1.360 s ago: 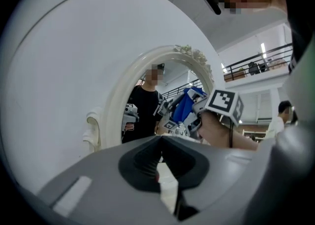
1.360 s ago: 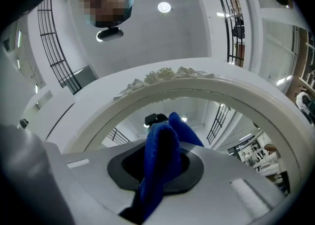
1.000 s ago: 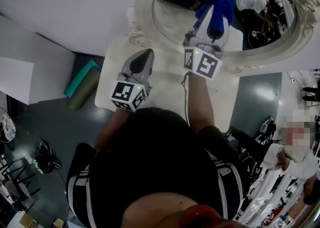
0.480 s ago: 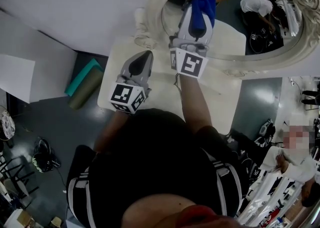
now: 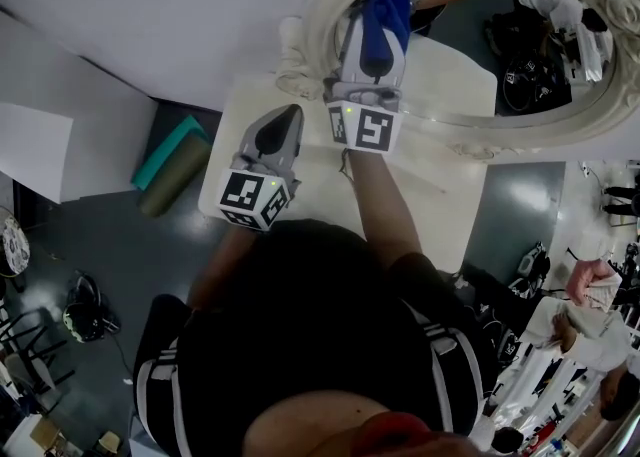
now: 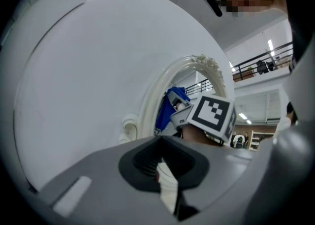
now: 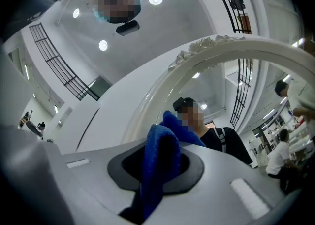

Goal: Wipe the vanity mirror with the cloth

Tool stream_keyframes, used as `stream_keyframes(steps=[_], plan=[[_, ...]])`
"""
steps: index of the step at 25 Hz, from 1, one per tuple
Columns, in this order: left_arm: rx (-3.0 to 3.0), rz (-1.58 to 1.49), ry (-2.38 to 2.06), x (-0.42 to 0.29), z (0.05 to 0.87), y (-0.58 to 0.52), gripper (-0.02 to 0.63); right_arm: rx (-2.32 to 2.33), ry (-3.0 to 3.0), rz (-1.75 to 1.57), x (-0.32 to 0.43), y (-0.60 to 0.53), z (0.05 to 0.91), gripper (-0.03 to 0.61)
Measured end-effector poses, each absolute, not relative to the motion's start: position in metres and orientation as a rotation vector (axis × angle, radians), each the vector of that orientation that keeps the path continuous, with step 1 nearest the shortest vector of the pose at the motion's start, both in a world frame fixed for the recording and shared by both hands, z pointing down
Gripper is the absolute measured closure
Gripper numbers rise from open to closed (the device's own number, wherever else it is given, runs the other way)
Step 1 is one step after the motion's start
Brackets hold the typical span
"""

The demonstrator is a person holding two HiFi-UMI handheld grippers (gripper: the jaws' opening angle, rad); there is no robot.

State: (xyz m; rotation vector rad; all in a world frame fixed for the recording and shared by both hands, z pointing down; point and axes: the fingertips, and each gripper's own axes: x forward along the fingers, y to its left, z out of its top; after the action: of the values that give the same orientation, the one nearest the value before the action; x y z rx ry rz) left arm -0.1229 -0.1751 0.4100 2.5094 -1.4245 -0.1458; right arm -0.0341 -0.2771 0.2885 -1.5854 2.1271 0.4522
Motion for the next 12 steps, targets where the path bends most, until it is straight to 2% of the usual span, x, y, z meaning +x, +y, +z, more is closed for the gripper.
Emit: stream_keyframes(steps=[12], plan=[[2.517, -0.156, -1.436, -0.121, 0.405, -0.169, 0.604, -1.417, 2.151, 0.292, -0.046, -0.279, 0.301, 0.538]])
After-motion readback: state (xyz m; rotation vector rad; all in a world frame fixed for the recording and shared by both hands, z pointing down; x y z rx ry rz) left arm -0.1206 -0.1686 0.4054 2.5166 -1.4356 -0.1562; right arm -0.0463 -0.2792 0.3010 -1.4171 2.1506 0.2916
